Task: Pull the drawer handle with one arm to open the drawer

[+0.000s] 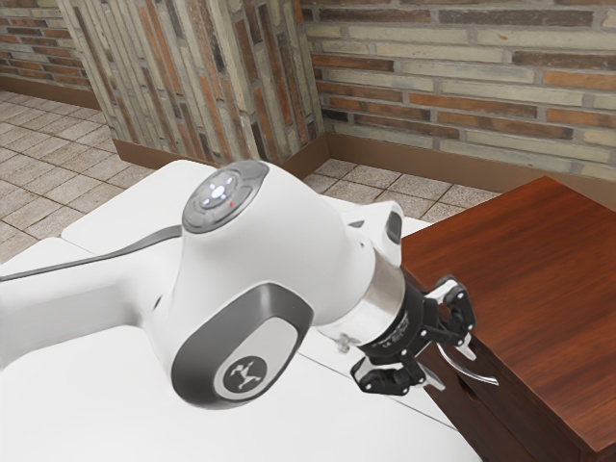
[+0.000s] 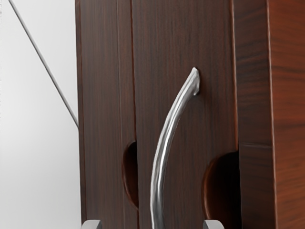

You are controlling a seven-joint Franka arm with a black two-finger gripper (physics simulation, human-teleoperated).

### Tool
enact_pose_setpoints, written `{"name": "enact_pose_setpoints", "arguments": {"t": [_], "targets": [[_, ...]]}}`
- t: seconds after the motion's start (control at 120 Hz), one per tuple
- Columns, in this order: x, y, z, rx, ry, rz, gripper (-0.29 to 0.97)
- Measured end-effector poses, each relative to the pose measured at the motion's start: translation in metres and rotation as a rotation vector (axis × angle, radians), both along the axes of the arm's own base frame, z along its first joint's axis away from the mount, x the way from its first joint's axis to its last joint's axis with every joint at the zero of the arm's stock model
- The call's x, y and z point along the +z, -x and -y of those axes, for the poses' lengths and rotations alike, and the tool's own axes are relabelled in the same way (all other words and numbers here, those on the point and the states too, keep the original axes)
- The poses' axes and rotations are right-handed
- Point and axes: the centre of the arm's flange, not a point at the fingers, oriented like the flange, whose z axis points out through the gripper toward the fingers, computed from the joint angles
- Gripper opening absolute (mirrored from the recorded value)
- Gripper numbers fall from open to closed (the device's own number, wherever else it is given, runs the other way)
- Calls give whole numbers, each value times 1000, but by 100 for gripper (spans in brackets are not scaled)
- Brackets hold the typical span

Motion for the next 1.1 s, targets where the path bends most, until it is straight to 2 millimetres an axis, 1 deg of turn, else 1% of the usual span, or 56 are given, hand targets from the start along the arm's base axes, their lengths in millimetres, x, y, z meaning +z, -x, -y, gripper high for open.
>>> {"name": "enact_pose_setpoints", "arguments": {"t": [0.217,0.467,0.625,0.8,1.1], "targets": [[-9,-6,-2,6,3,-16,18],[-10,-11,-10,24,6,-15,4],[-10,-11,-10,24,4,-14,-1],[-8,-10,-11,25,-1,-10,-3],[-8,-6,-12,25,-8,-10,-4]]}}
